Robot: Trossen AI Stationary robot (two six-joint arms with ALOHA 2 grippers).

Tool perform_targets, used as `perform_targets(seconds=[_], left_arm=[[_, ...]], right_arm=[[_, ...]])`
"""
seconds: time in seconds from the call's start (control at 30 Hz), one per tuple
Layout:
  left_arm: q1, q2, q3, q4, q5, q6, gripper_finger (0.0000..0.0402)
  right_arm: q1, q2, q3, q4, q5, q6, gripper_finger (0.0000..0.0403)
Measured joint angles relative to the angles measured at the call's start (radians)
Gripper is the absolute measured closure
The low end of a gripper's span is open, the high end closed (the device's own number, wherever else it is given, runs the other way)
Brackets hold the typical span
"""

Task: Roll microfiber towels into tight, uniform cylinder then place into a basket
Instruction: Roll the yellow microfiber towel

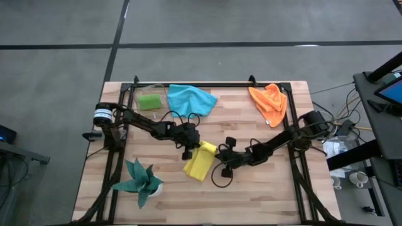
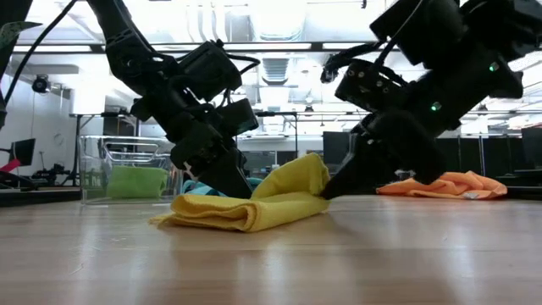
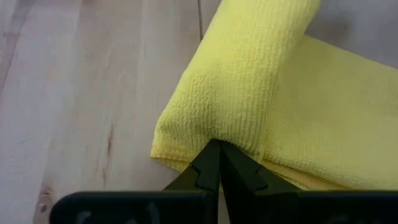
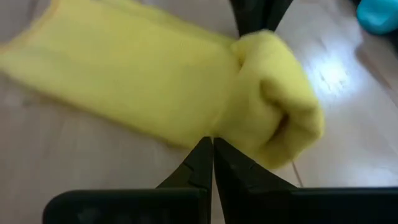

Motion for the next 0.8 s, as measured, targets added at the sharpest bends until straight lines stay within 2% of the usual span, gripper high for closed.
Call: perform_targets(seconds=[0.17,0.33,0.47,0.53,0.63,0.8], left_arm=[[0.000,0.000,0.000,-0.007,-0.003,0.001,0.0402],[0.000,0.000,0.000,-0.008,-0.003,0.002,0.0402],[0.000,0.000,0.000,-0.008,-0.002,0.002,0.0402],[0.000,0.000,0.000,-0.008,-0.002,0.002,0.0402],[0.000,0.000,0.000,-0.008,-0.002,0.002,0.0402],[0.000,0.000,0.001,-0.008,-0.002,0.001,0.0402]], right_arm=[[0.020,-0.072,0.011,-0.137,0.006,-0.018,0.0394],[0.030,-0.150,0.009,-0.164,0.176,-0.093,0.0394],[0.003,-0.178,0.009,-0.071,0.302,-0.177,0.0394],[-0.029,-0.171,0.010,-0.042,0.301,-0.179,0.0394],[-0.076,-0.136,0.009,-0.022,0.239,-0.153,0.0394],[-0.085,-0.088,0.007,0.033,0.152,-0.141,0.0394]])
